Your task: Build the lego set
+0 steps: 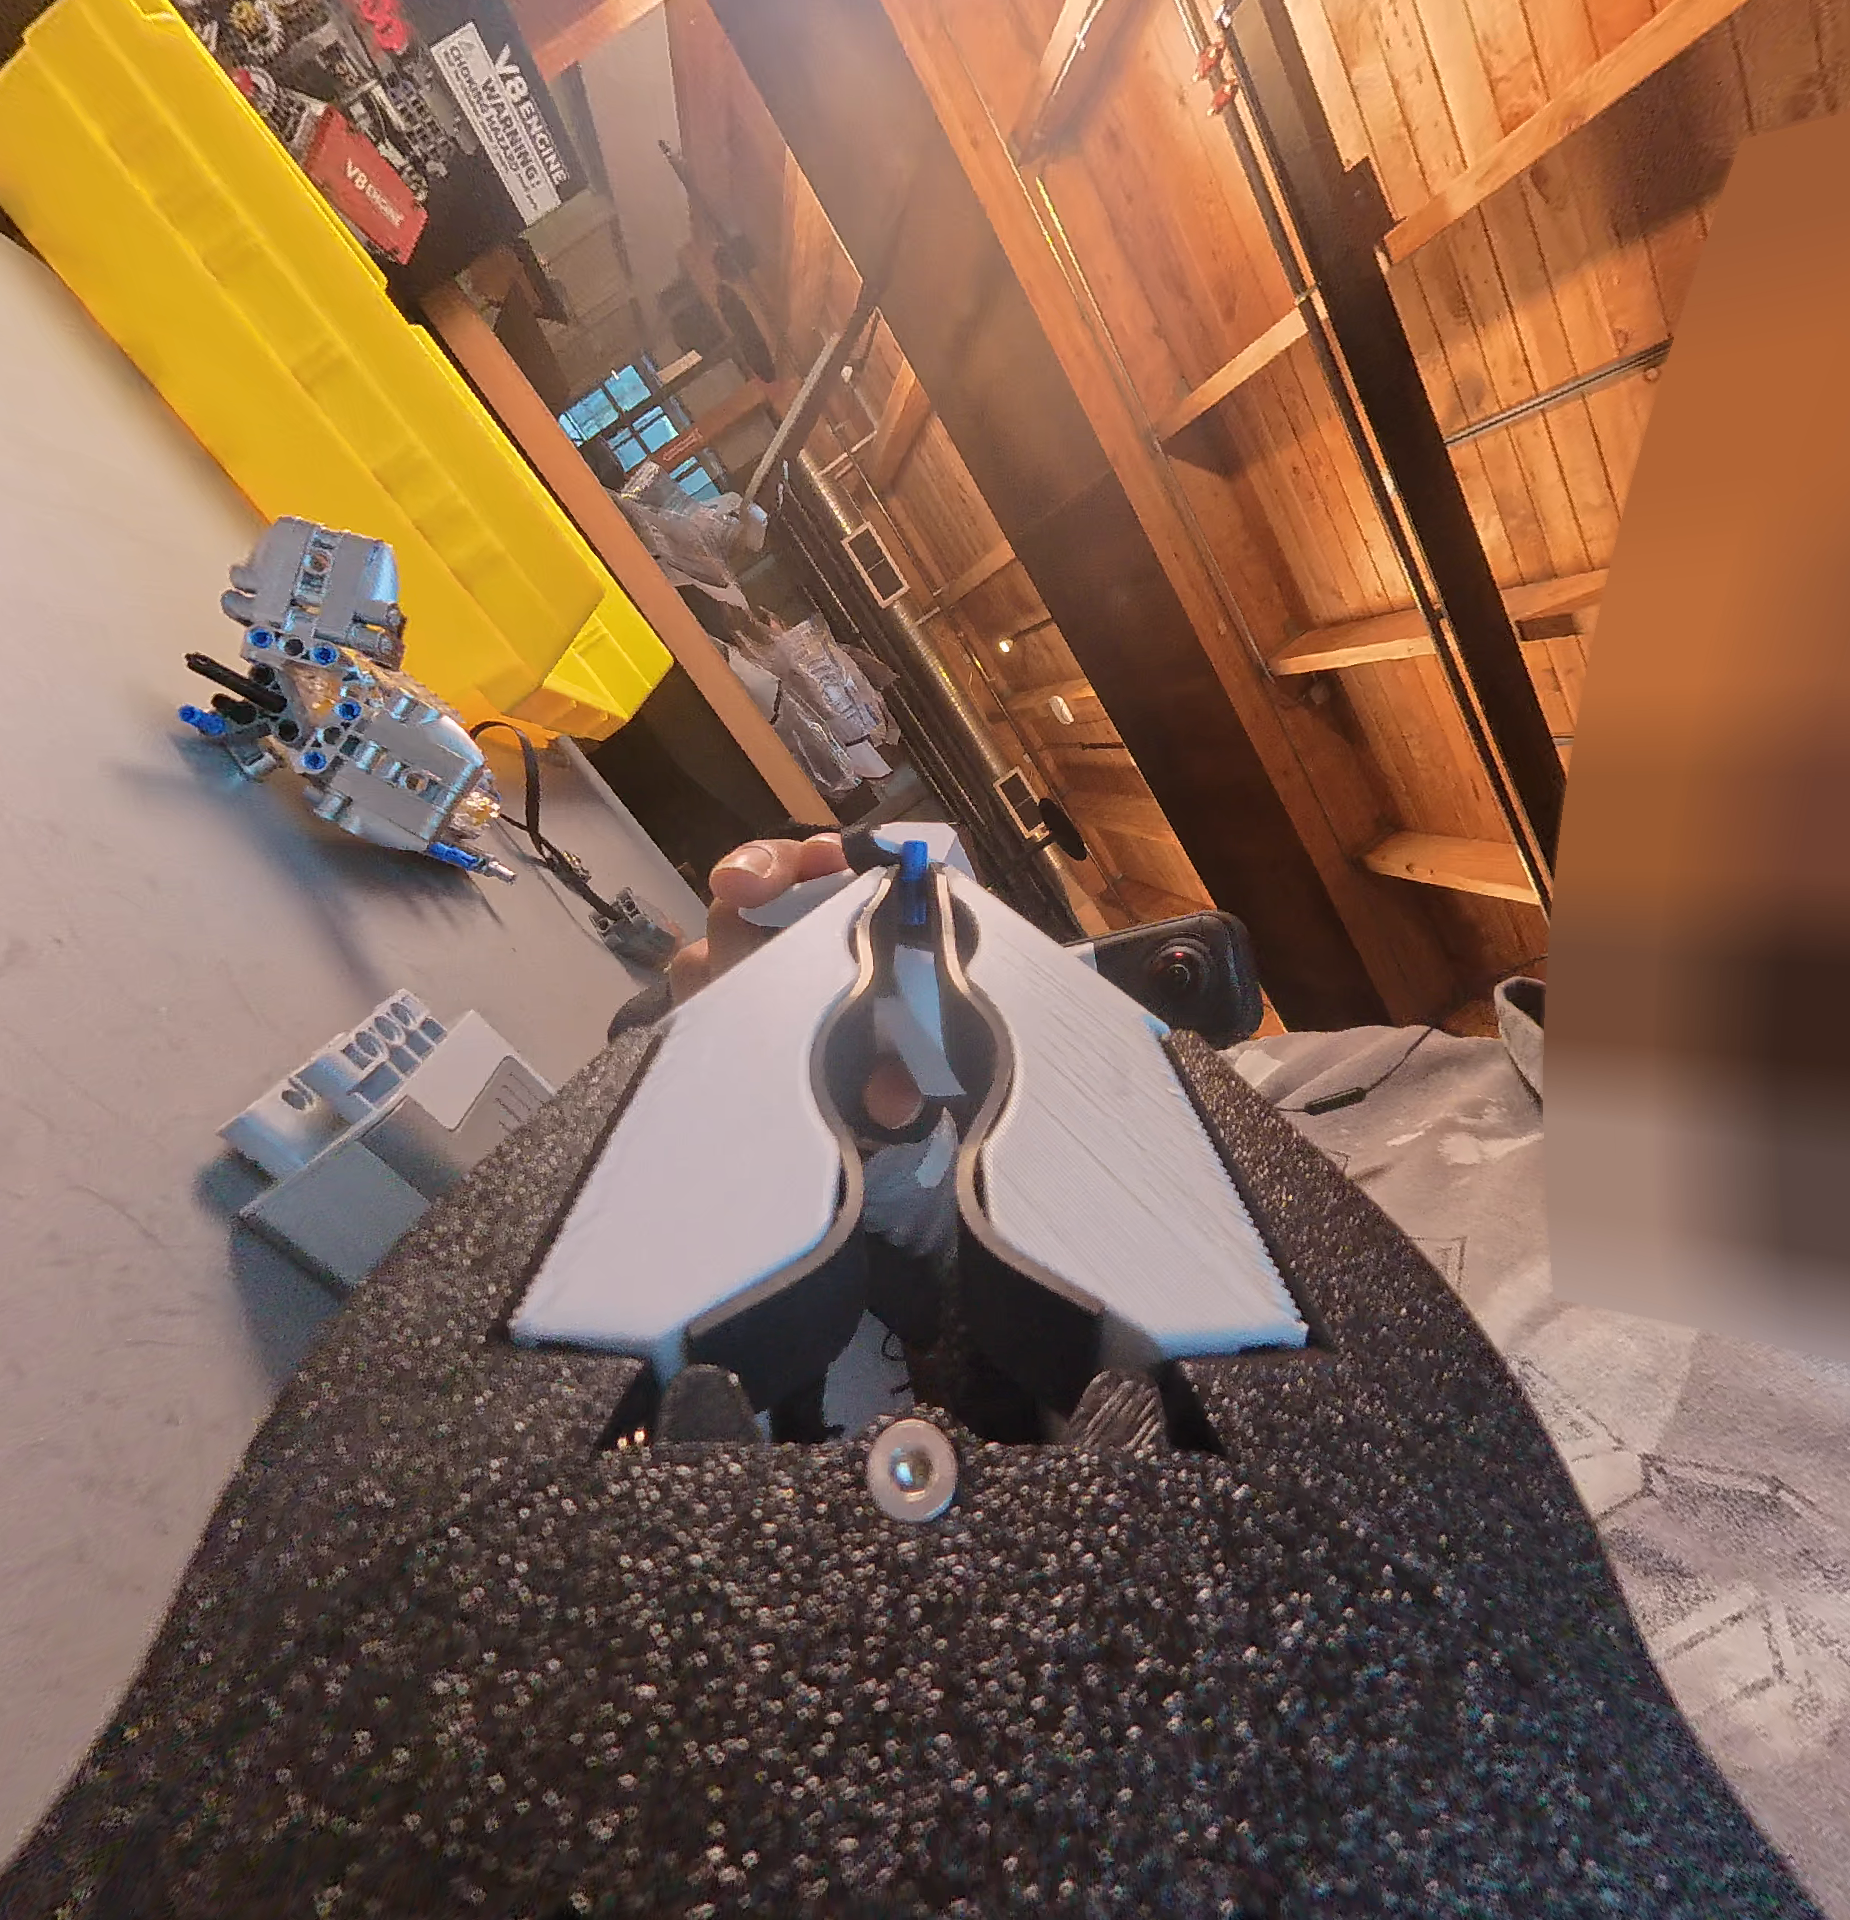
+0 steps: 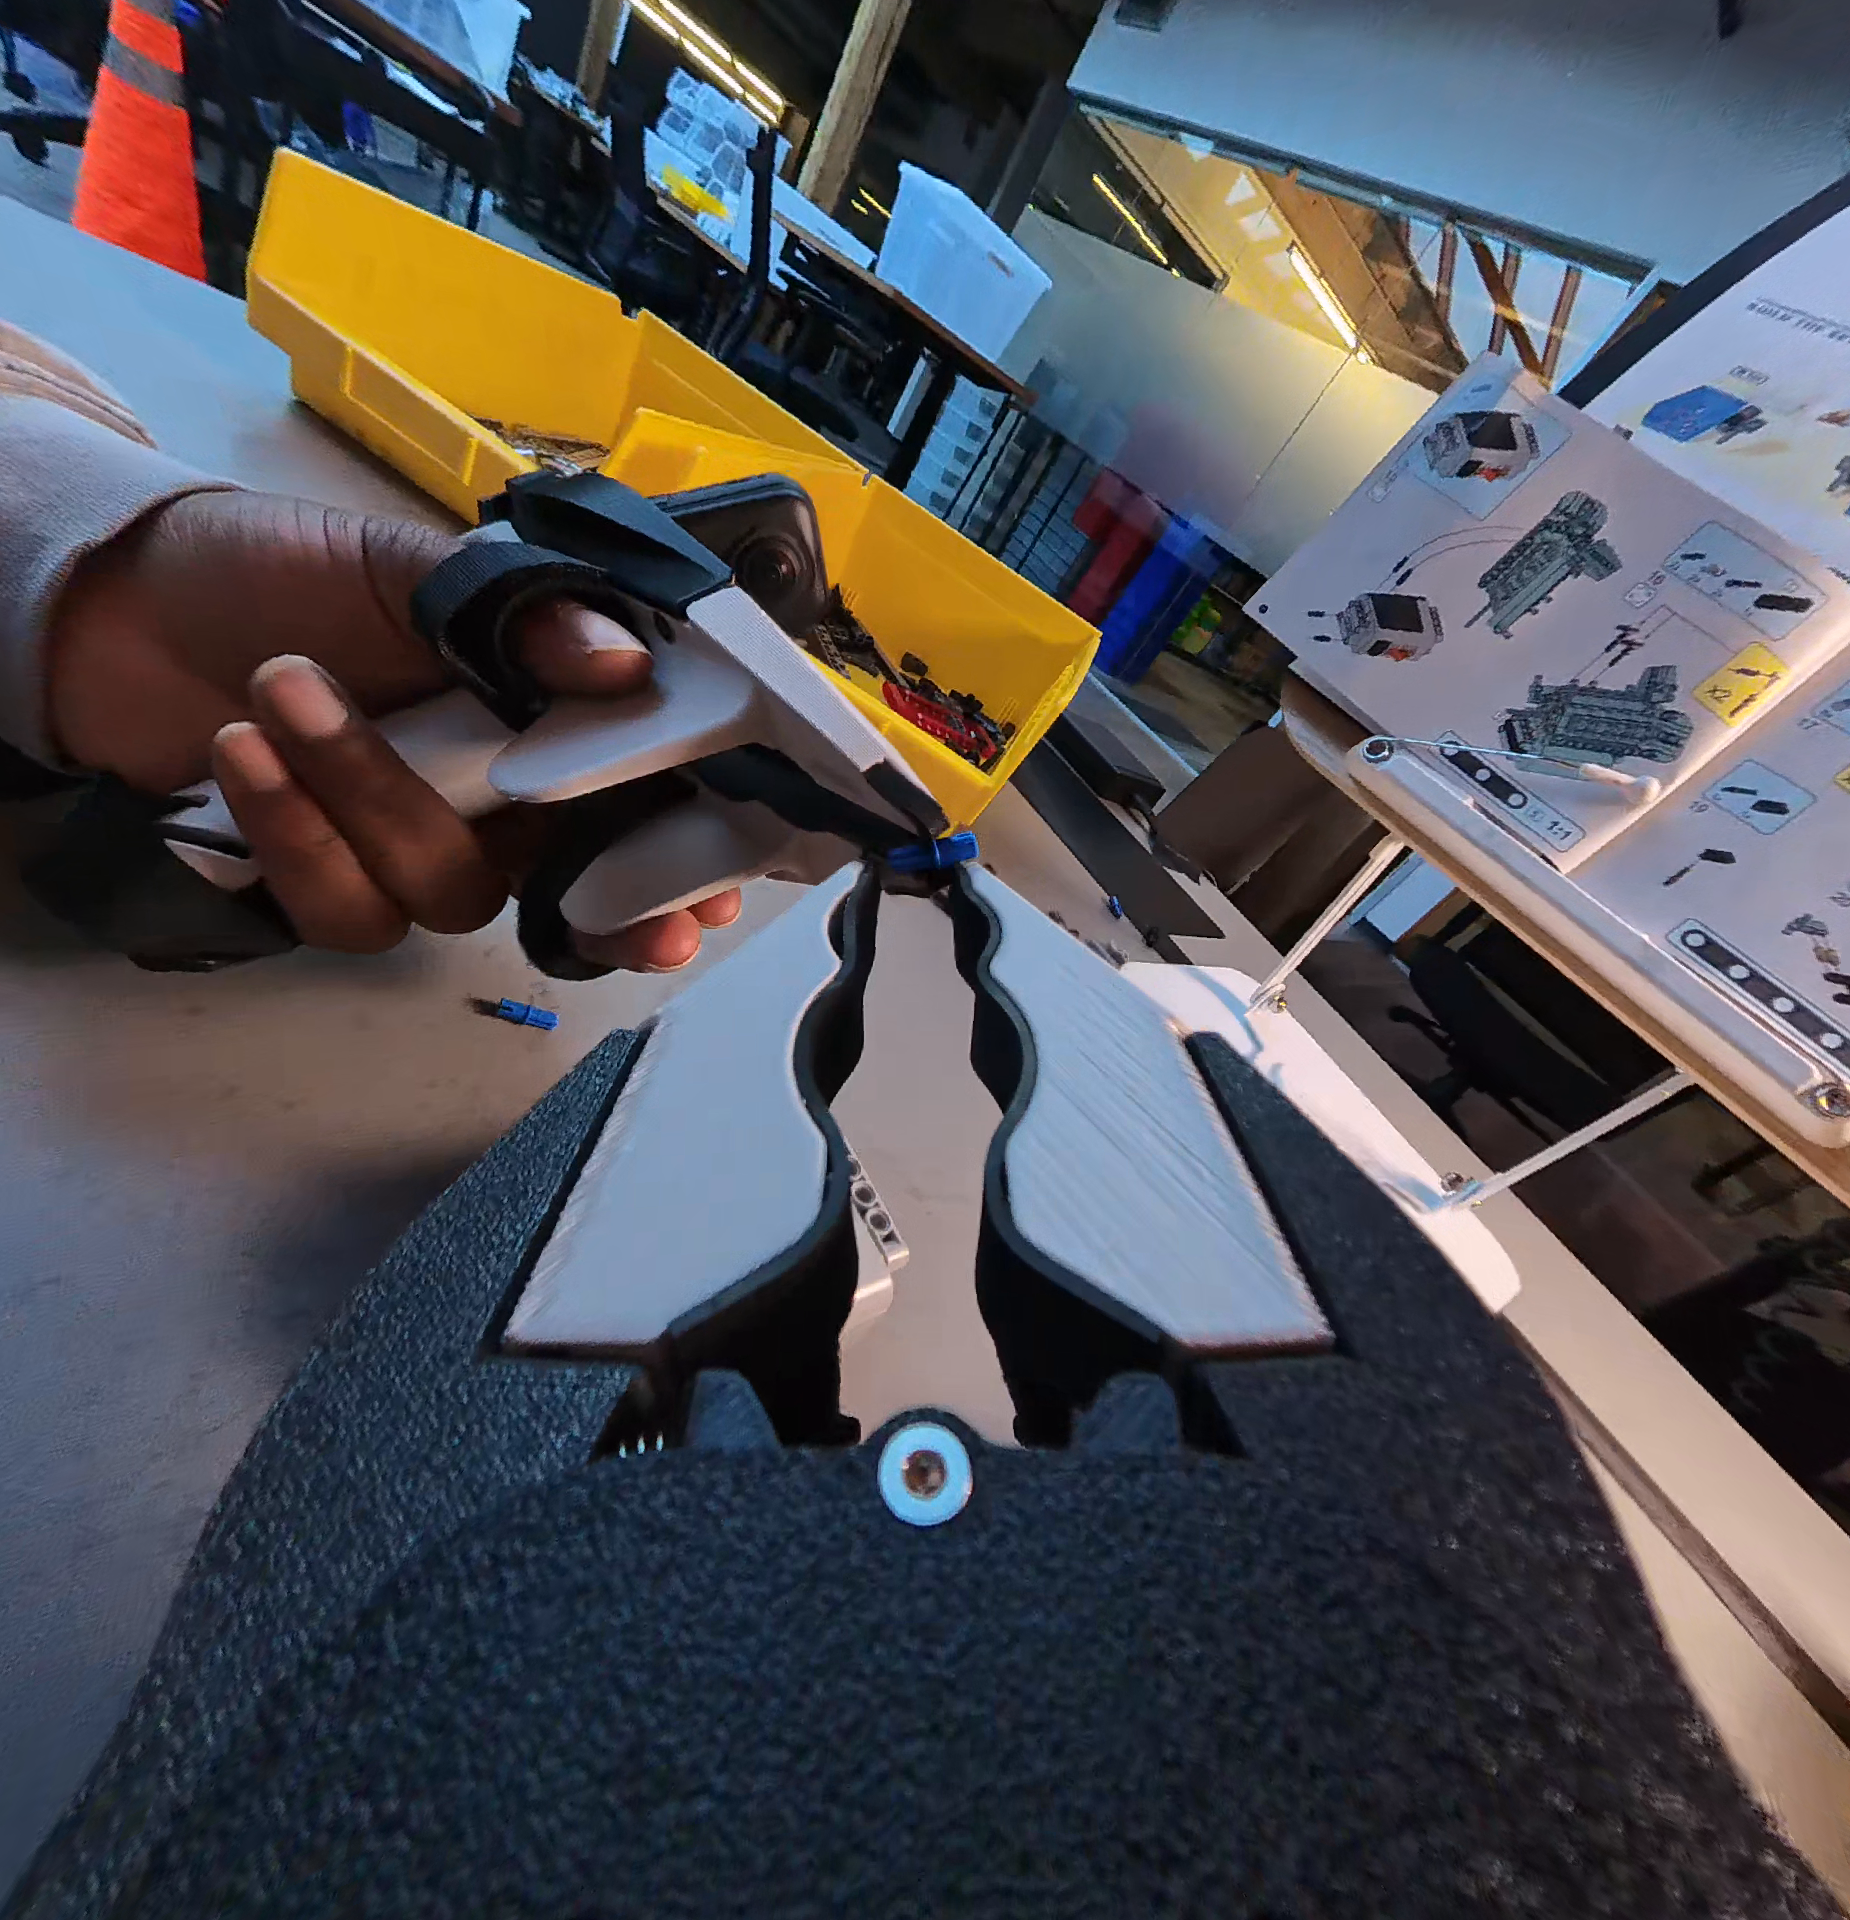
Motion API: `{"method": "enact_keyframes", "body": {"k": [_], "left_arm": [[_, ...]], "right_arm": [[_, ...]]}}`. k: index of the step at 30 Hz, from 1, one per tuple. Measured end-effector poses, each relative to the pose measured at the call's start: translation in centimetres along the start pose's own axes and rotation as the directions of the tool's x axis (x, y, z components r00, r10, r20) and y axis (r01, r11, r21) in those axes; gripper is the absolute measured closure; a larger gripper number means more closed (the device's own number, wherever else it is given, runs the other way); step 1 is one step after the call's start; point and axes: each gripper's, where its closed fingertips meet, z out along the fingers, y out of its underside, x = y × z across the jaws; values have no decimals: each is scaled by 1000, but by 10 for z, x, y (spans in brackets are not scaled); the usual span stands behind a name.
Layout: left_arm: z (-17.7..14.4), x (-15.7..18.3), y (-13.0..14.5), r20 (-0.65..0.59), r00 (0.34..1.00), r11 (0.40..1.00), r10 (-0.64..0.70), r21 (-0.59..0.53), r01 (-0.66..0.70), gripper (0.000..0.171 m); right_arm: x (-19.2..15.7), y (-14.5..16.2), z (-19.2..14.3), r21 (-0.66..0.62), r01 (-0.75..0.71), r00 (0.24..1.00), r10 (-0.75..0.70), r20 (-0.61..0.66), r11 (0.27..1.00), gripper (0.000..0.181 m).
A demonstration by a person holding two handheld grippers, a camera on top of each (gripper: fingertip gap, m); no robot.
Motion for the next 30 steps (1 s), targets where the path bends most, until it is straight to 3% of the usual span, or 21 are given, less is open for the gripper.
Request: {"method": "enact_keyframes", "body": {"k": [26,30], "left_arm": [[-3,1,5,17,1000,1000,-16,-20,17,171],[-5,-7,6,93,995,997,48,-56,-43,171]], "right_arm": [[-4,-8,-12,46,-33,998,31,46,998,181],[3,-2,-16,33,-74,996,72,47,997,181]]}}
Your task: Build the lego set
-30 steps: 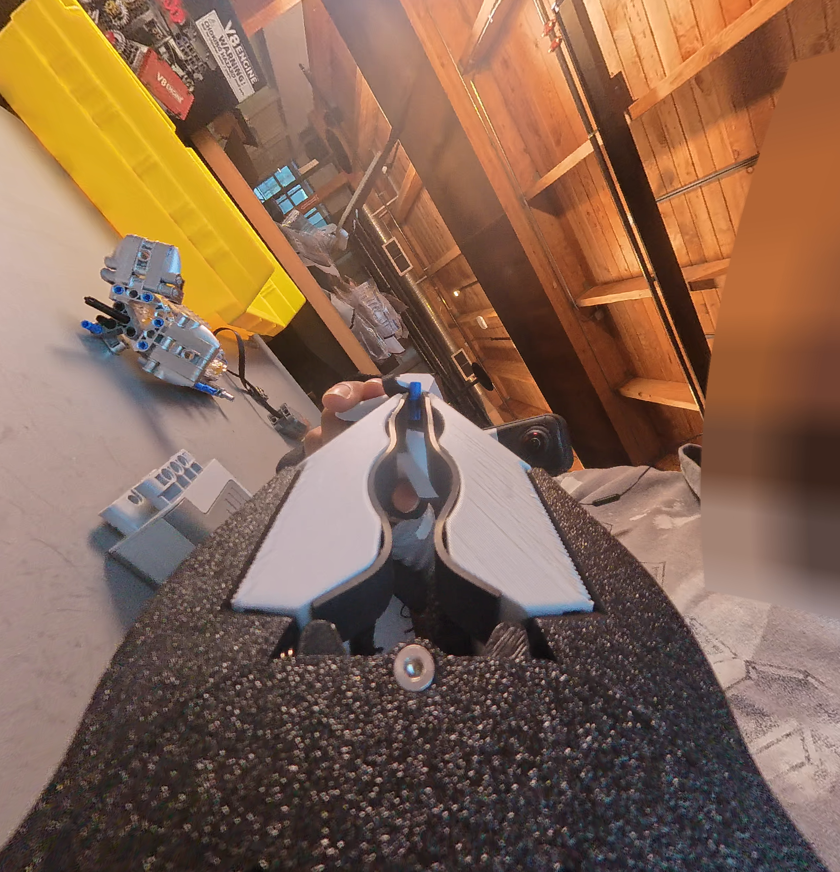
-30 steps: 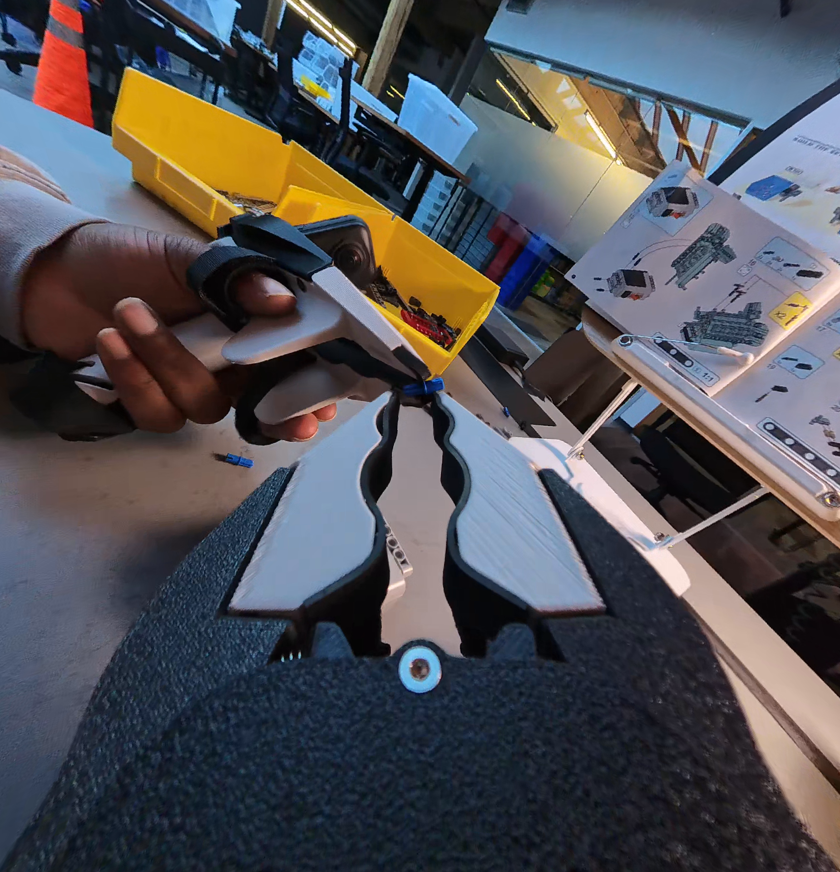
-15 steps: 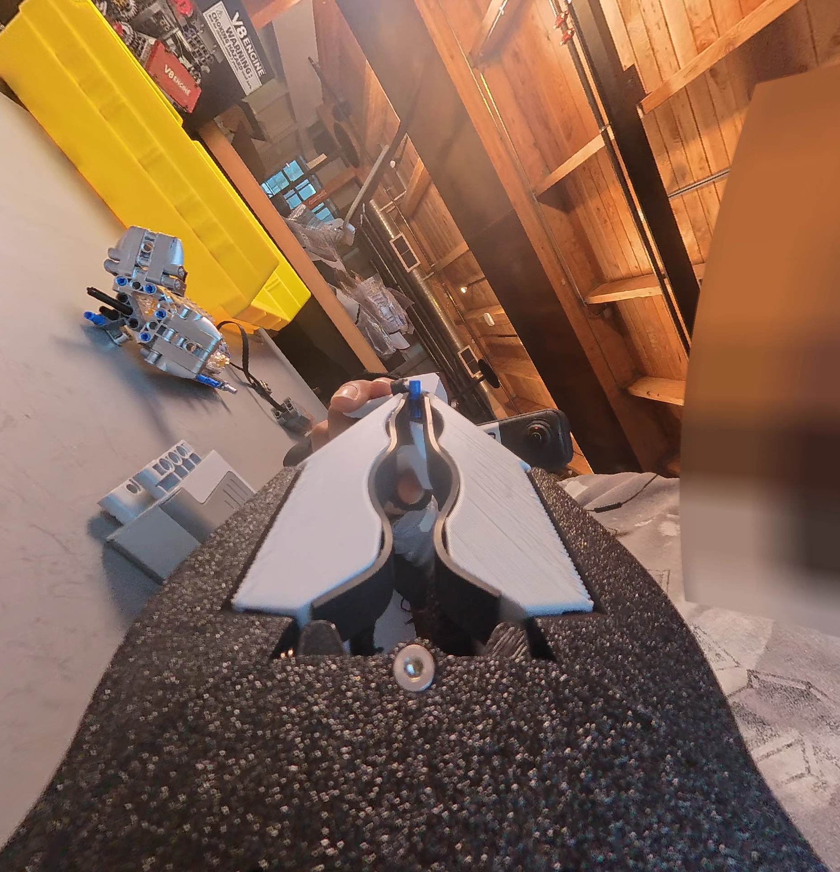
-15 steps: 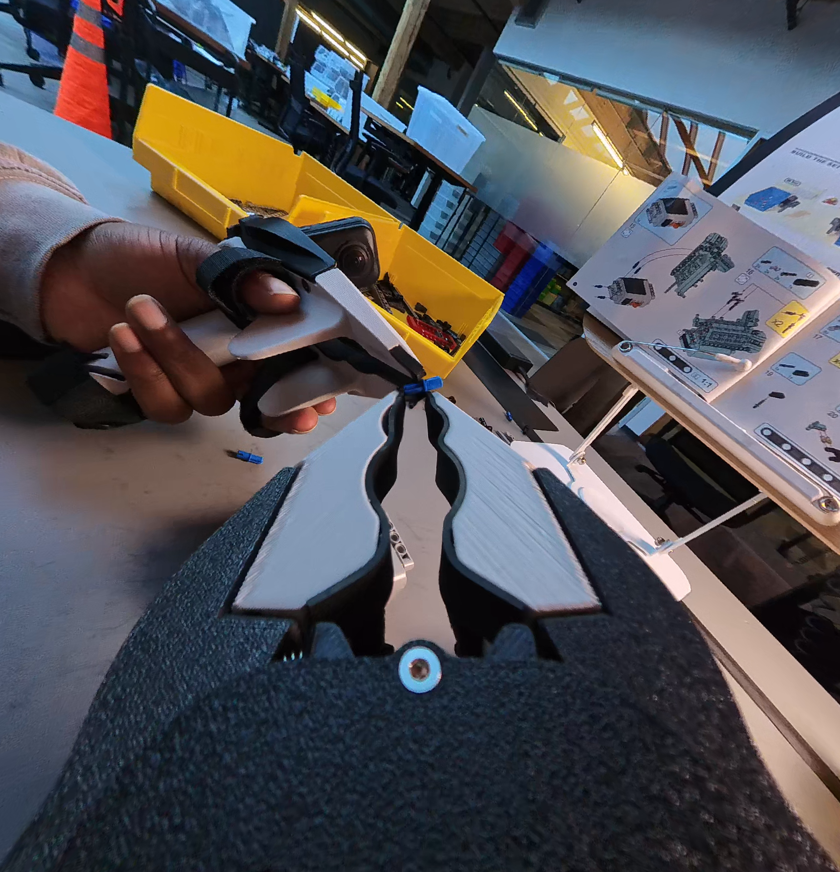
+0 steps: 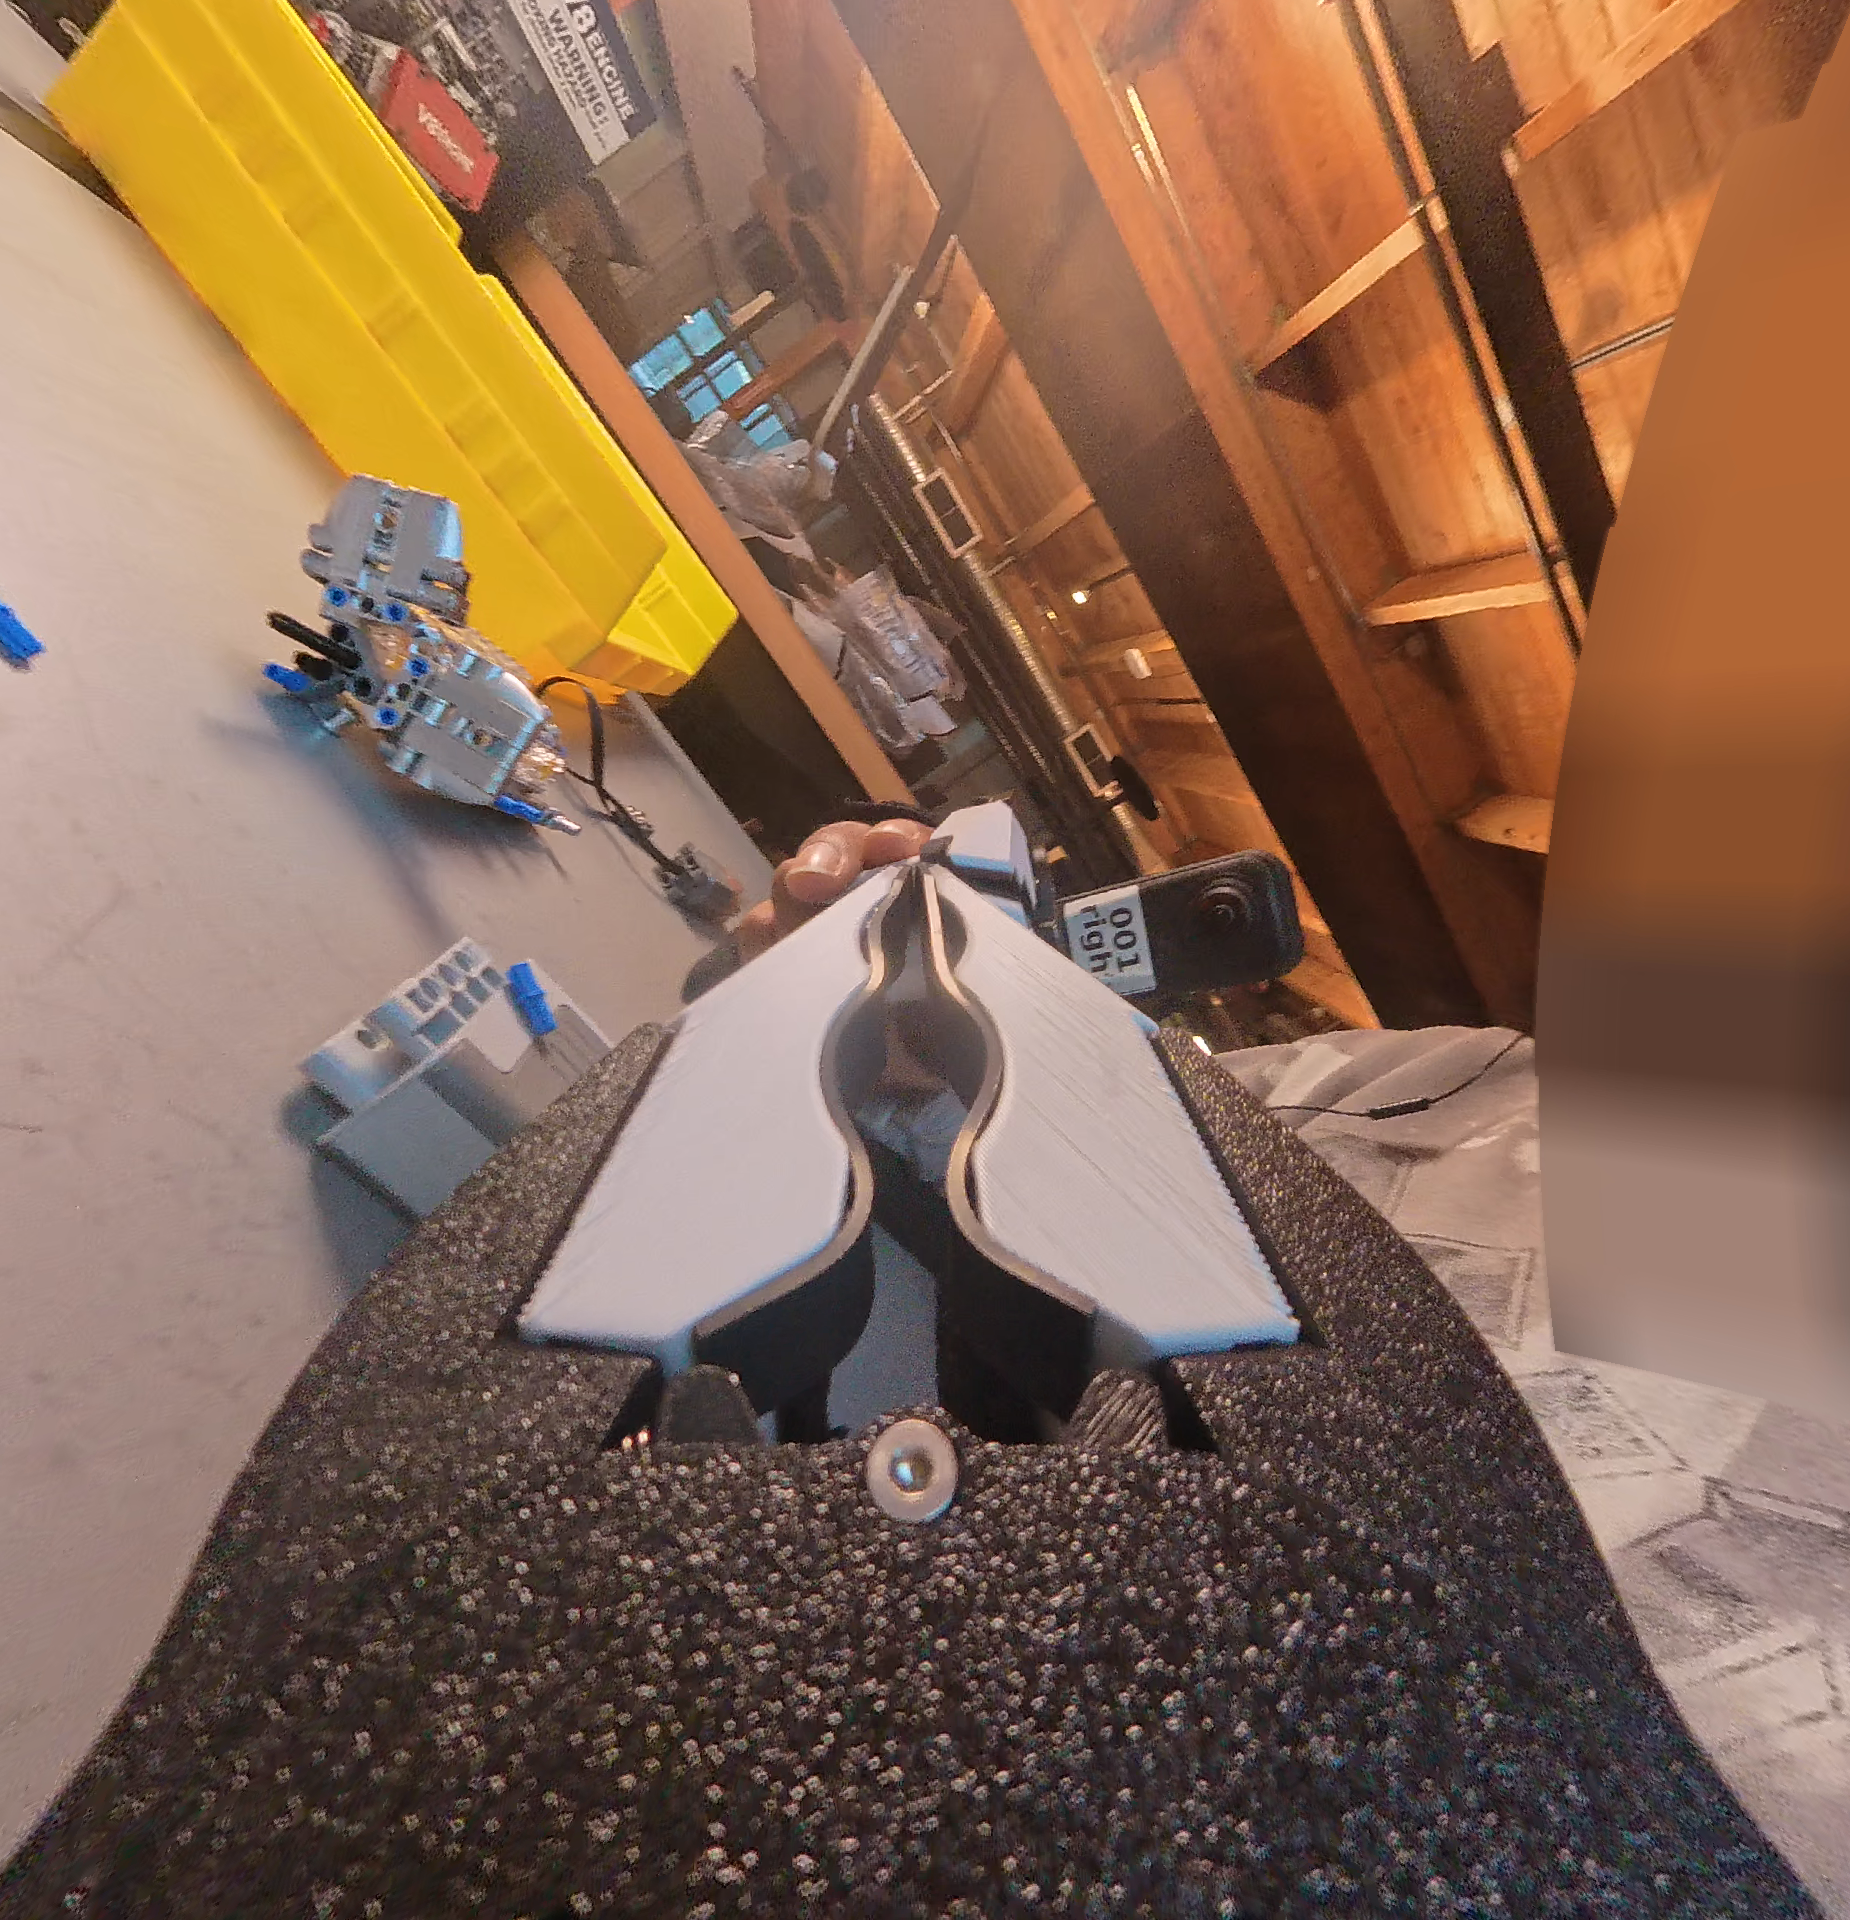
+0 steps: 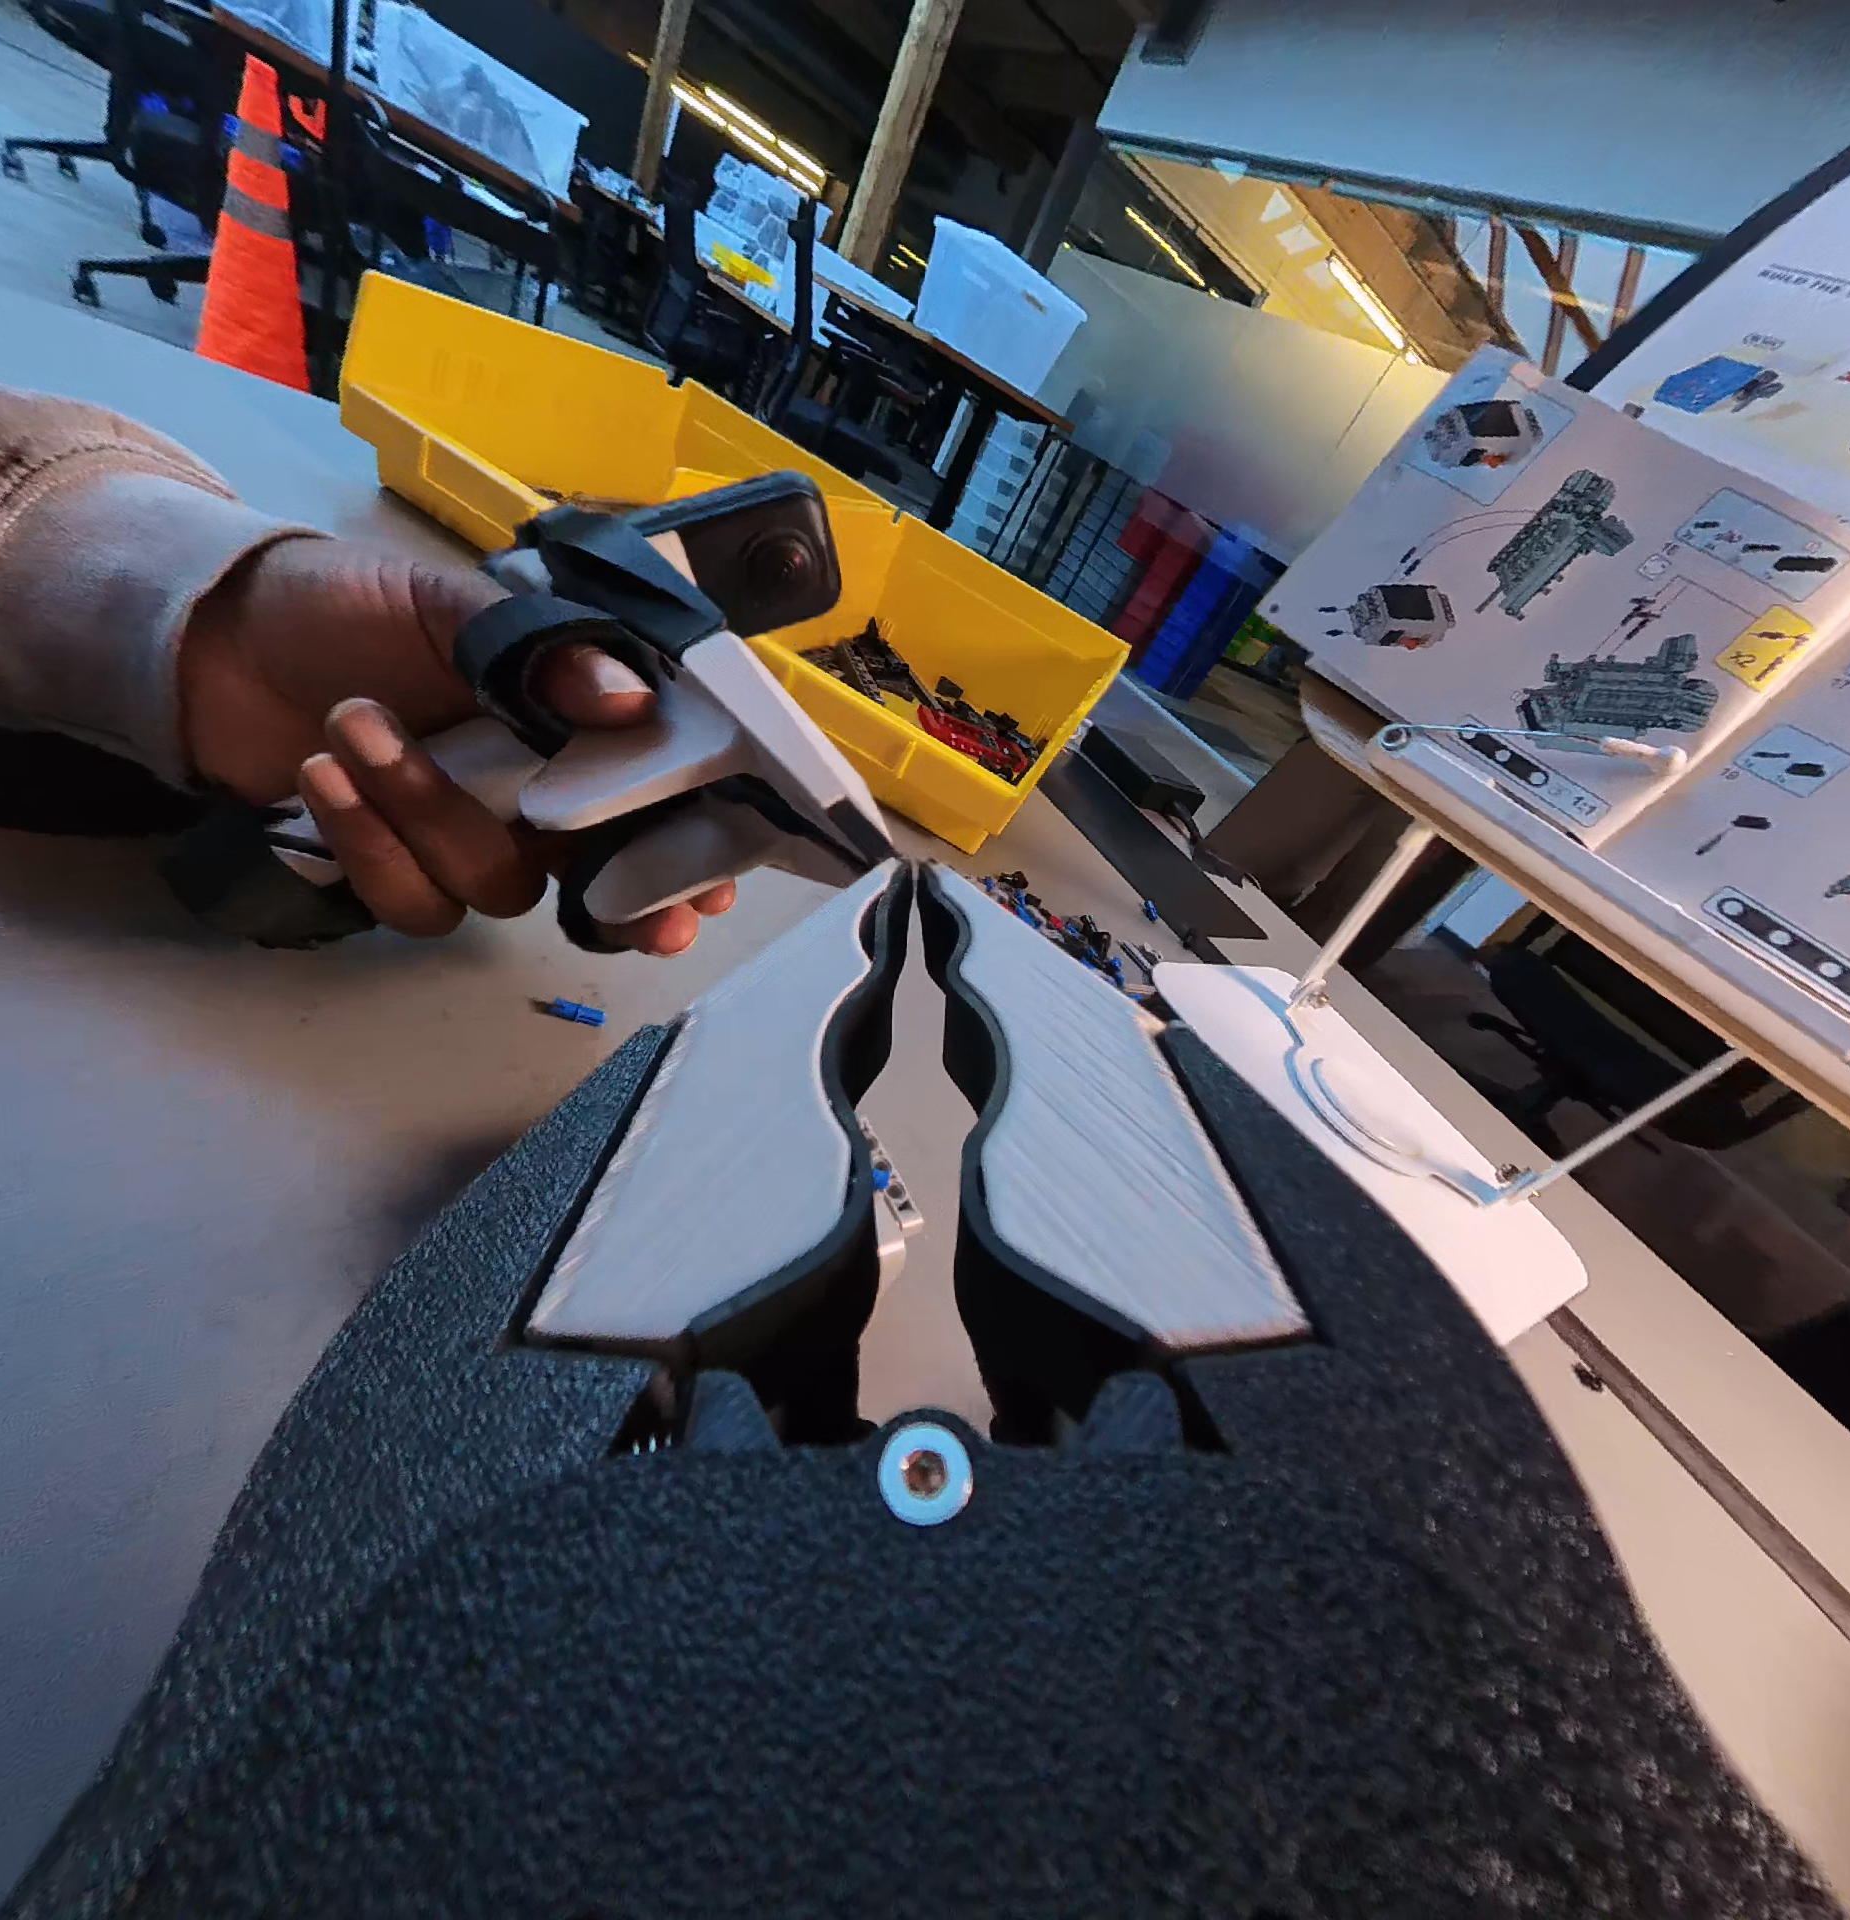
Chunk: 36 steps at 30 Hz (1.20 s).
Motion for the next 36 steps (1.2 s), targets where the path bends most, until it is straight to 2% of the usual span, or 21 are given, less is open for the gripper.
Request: {"method": "enact_keyframes", "body": {"k": [3,6,10,13,17,19,23,30,36], "left_arm": [[-9,-4,-11,89,988,992,124,-2,-124,171],[-22,-11,-22,207,938,960,279,-34,-278,167],[-31,-19,-25,294,871,919,394,-113,-378,155],[-29,-28,-16,319,831,889,456,-210,-408,153],[-24,-31,-6,300,854,900,425,-239,-364,153],[-24,-33,-5,301,864,909,403,-237,-342,153],[-25,-37,-3,320,846,898,427,-261,-355,153],[-21,-38,11,289,861,891,419,-316,-327,153],[-23,-41,17,289,853,874,434,-364,-321,153]], "right_arm": [[24,8,-9,-24,-52,997,51,-52,998,179],[42,29,-18,-111,-106,993,99,-64,988,173],[15,69,-25,-321,-177,961,234,148,930,164],[3,79,-23,-386,-173,942,267,203,906,159],[-17,85,-19,-448,-124,913,279,297,885,160],[-22,88,-18,-456,-101,913,264,310,884,167],[-22,88,-18,-457,-94,917,256,307,884,171],[-27,87,-13,-483,-131,883,323,340,866,176],[-30,80,-13,-443,-122,886,299,354,888,176]]}}
